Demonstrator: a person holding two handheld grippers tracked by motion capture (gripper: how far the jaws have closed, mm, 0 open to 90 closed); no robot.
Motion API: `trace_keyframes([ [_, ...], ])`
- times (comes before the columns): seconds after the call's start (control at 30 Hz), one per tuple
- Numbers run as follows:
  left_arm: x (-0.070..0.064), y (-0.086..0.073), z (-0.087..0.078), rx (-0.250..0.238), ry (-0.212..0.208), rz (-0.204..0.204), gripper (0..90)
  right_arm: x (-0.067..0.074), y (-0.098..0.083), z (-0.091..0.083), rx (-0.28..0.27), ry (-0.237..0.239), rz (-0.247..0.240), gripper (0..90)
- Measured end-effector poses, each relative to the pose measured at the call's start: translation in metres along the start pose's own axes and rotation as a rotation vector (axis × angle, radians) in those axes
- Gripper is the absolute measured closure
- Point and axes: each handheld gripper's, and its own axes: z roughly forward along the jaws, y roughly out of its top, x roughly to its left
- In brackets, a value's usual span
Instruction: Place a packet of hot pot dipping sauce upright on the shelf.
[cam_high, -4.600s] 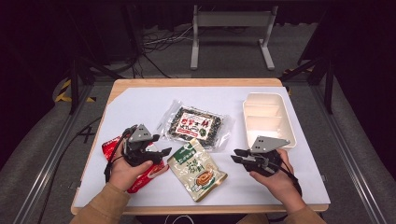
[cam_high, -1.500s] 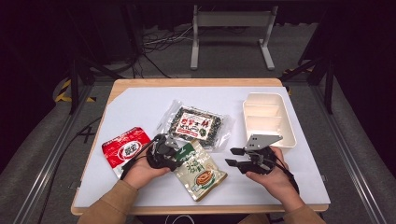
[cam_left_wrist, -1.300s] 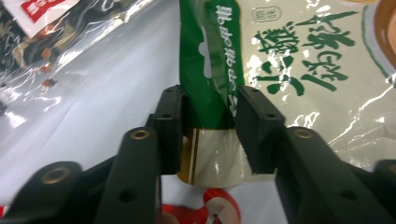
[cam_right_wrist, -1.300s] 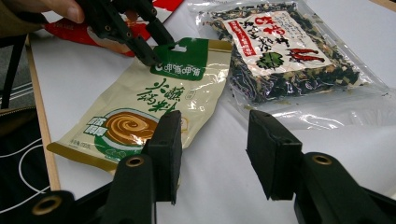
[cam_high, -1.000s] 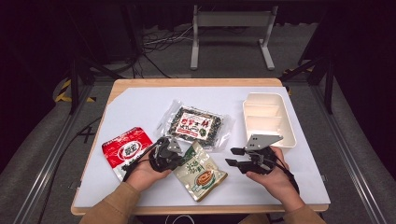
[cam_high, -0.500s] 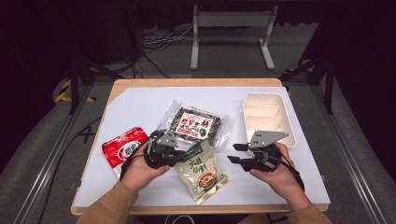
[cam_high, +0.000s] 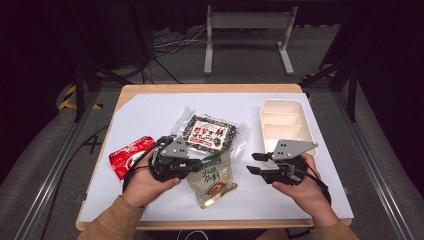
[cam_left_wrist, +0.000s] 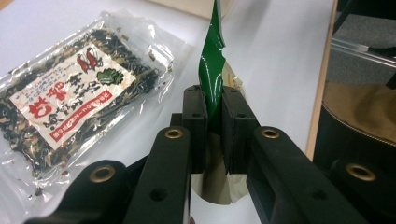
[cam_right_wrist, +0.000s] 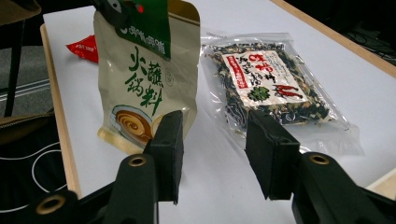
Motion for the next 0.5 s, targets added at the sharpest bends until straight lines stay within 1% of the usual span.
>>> trace_keyframes([
  [0.03, 0.000, 0.001, -0.001, -0.003, 0.001, 0.003, 82.0, 0.000, 0.001, -0.001, 0.003, 0.005, -0.006, 58.1],
  [0.1, 0.000, 0.002, -0.003, -0.007, 0.001, 0.004, 82.3, 0.001, 0.007, -0.001, 0.020, 0.033, -0.039, 59.7],
  [0.13, 0.000, 0.003, -0.004, -0.009, 0.001, 0.007, 82.3, 0.001, 0.007, -0.001, 0.020, 0.033, -0.039, 59.7],
  [0.17, -0.001, 0.004, -0.004, -0.014, 0.000, 0.009, 82.3, 0.001, 0.010, -0.001, 0.027, 0.041, -0.054, 59.6],
  [0.2, -0.001, 0.005, -0.005, -0.015, -0.003, 0.017, 82.4, 0.002, 0.016, 0.000, 0.044, 0.050, -0.084, 59.4],
  [0.23, -0.001, 0.006, -0.005, -0.016, -0.004, 0.020, 82.4, 0.003, 0.019, 0.000, 0.058, 0.055, -0.093, 59.3],
  [0.27, -0.001, 0.006, -0.005, -0.016, -0.004, 0.020, 82.4, 0.003, 0.019, 0.000, 0.058, 0.055, -0.093, 59.3],
  [0.3, -0.002, 0.007, -0.005, -0.015, -0.003, 0.030, 82.4, 0.003, 0.025, 0.002, 0.086, 0.065, -0.122, 58.1],
  [0.33, -0.002, 0.007, -0.006, -0.016, -0.005, 0.030, 82.4, 0.004, 0.027, 0.003, 0.097, 0.067, -0.132, 57.5],
  [0.37, -0.002, 0.007, -0.006, -0.016, -0.005, 0.030, 82.4, 0.004, 0.027, 0.003, 0.097, 0.067, -0.132, 57.5],
  [0.47, -0.002, 0.009, -0.006, -0.023, -0.008, 0.028, 82.6, 0.005, 0.035, 0.009, 0.139, 0.084, -0.164, 55.6],
  [0.5, -0.002, 0.009, -0.007, -0.024, -0.010, 0.031, 82.6, 0.005, 0.038, 0.010, 0.146, 0.079, -0.171, 54.8],
])
